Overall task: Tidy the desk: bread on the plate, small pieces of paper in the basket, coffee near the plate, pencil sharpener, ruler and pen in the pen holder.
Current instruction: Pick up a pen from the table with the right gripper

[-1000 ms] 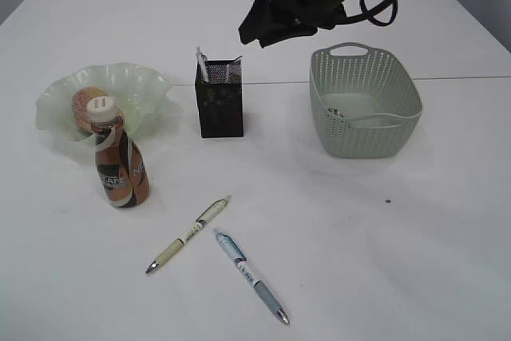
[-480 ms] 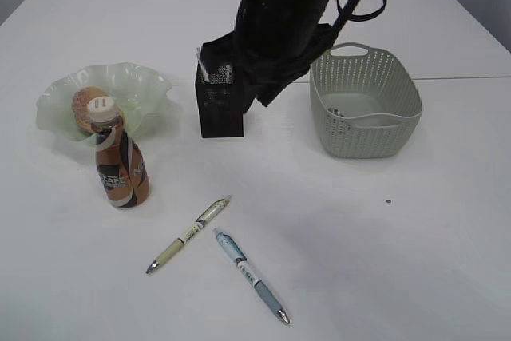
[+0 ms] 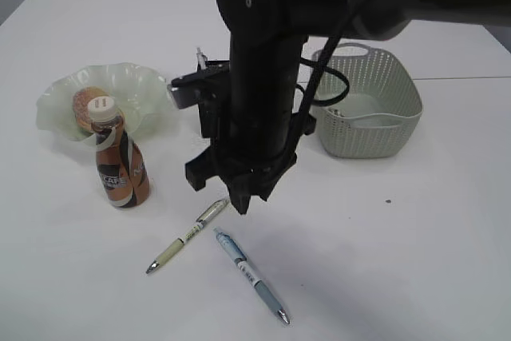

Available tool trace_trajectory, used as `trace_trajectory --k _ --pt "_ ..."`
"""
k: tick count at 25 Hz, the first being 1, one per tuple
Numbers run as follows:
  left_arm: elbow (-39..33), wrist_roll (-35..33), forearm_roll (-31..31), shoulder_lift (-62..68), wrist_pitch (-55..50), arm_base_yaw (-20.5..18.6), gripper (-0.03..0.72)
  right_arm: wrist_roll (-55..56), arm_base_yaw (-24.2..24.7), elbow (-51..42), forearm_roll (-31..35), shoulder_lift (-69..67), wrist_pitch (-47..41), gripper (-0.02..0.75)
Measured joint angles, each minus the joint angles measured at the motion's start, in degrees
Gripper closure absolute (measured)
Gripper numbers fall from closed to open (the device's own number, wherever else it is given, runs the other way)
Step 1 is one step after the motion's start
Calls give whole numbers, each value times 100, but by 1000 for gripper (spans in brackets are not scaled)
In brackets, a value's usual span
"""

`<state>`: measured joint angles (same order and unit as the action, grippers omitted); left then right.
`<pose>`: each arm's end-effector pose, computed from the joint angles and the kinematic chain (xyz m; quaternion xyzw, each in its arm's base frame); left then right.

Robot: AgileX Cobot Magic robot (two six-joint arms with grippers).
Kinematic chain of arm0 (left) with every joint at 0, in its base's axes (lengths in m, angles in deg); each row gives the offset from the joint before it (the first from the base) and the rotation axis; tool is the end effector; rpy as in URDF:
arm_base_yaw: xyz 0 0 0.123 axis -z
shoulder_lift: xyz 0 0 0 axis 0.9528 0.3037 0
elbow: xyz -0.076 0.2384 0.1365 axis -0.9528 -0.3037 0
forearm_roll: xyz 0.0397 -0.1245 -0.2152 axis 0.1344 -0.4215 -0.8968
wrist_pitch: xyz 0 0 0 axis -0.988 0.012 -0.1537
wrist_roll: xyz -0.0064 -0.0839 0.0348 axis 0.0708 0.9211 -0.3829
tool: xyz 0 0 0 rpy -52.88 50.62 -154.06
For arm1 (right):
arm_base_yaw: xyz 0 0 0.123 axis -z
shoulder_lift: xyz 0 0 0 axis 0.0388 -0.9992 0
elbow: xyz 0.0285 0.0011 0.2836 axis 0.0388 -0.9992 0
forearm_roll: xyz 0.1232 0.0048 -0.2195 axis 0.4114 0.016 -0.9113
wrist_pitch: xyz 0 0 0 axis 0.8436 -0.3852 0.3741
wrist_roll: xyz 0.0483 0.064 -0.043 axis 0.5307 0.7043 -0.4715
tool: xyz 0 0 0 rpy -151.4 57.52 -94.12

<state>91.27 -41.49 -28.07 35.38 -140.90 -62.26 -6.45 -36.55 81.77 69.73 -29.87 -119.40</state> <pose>0.1666 -0.0395 0.2878 0.0481 0.9646 -0.0870 0.2443 0.3261 0.2704 0.2260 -0.3069 0.9498 0.0515 0.0328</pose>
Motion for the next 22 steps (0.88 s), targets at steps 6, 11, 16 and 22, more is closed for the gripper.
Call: trace_trajectory --k 6,11,16,22 --pt "0 0 0 0 10 0 398 19 -58 -386 12 -131 44 405" --pt "0 0 0 0 10 0 398 19 -122 -399 90 -563 327 377" --pt "0 0 0 0 10 0 398 19 -122 -399 99 -871 526 374" --pt "0 0 0 0 10 0 398 19 -122 -411 146 -979 769 374"
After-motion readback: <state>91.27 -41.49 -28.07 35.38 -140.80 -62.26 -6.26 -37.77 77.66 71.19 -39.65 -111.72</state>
